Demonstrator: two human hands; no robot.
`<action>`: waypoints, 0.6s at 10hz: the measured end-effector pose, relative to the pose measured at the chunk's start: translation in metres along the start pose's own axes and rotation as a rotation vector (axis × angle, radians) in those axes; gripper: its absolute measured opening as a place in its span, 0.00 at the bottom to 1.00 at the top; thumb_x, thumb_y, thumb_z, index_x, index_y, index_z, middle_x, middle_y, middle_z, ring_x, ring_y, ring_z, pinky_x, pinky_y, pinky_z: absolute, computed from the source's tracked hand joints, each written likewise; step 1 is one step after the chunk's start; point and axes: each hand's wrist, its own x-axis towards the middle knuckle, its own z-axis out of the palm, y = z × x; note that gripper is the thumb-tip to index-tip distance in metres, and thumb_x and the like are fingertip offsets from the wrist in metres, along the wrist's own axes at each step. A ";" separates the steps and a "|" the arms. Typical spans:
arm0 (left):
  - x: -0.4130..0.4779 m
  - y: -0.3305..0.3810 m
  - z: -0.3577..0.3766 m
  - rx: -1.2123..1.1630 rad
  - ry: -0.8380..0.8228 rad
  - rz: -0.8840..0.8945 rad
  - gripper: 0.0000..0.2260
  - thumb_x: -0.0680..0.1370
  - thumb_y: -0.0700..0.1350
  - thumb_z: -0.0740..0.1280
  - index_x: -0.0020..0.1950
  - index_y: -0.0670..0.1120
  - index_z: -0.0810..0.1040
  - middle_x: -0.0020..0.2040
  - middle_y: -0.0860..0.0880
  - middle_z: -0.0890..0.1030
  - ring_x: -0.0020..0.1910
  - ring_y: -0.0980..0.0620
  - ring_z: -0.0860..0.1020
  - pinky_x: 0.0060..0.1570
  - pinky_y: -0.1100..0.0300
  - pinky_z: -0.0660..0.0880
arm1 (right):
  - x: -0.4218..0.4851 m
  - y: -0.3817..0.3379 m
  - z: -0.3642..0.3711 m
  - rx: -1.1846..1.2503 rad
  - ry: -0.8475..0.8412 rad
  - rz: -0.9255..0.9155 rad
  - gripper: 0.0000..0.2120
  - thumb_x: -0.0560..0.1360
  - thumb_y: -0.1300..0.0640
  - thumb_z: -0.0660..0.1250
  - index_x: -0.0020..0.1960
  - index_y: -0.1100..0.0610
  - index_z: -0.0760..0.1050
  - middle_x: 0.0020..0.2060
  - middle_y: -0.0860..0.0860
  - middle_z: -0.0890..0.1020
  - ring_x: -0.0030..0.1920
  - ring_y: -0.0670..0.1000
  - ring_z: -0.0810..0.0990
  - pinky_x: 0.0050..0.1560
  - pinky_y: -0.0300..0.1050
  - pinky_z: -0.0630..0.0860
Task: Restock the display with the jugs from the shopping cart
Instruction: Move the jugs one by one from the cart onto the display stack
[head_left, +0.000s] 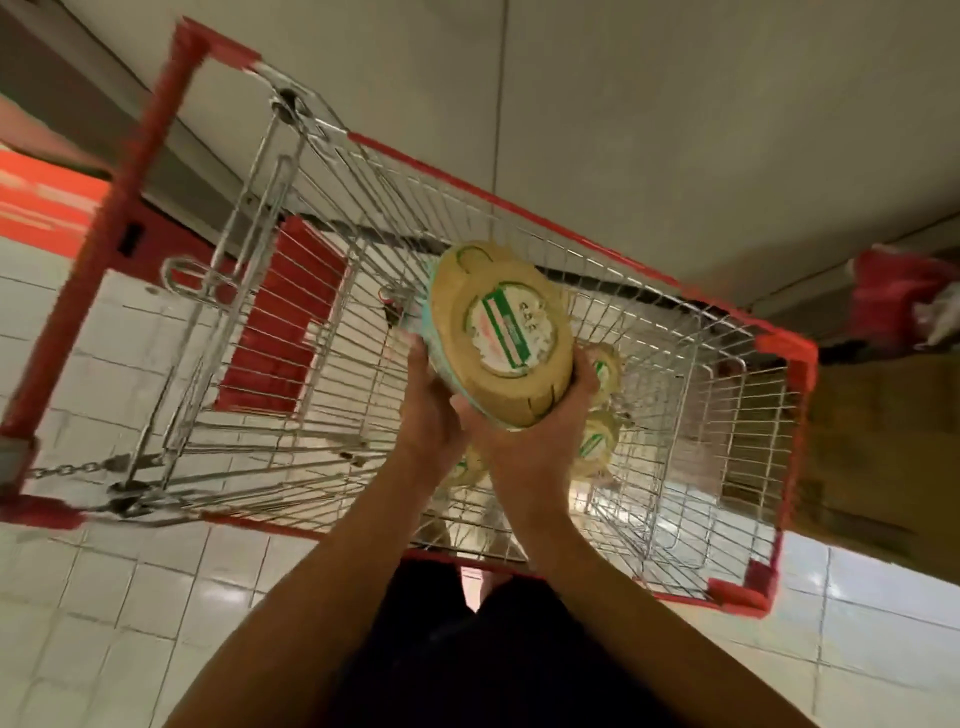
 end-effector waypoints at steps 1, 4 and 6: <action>-0.023 -0.006 0.008 0.046 0.005 -0.044 0.35 0.86 0.65 0.42 0.79 0.41 0.69 0.74 0.36 0.74 0.74 0.35 0.71 0.74 0.36 0.68 | -0.031 -0.008 -0.022 0.022 -0.069 -0.029 0.49 0.64 0.41 0.83 0.77 0.43 0.60 0.71 0.46 0.71 0.73 0.49 0.73 0.64 0.37 0.77; -0.083 0.042 0.009 0.245 -0.428 -0.240 0.32 0.88 0.44 0.43 0.55 0.53 0.89 0.53 0.54 0.88 0.54 0.61 0.85 0.54 0.66 0.80 | 0.026 -0.053 -0.107 -0.151 -0.503 -0.303 0.35 0.73 0.69 0.71 0.78 0.56 0.66 0.72 0.51 0.72 0.75 0.48 0.71 0.78 0.52 0.68; -0.122 0.079 0.023 0.212 -0.694 -0.398 0.18 0.54 0.41 0.90 0.34 0.36 0.86 0.34 0.52 0.87 0.35 0.71 0.81 0.41 0.81 0.72 | 0.013 -0.065 -0.116 -0.152 -0.660 -0.171 0.21 0.74 0.72 0.75 0.61 0.54 0.78 0.52 0.39 0.85 0.55 0.40 0.83 0.59 0.38 0.78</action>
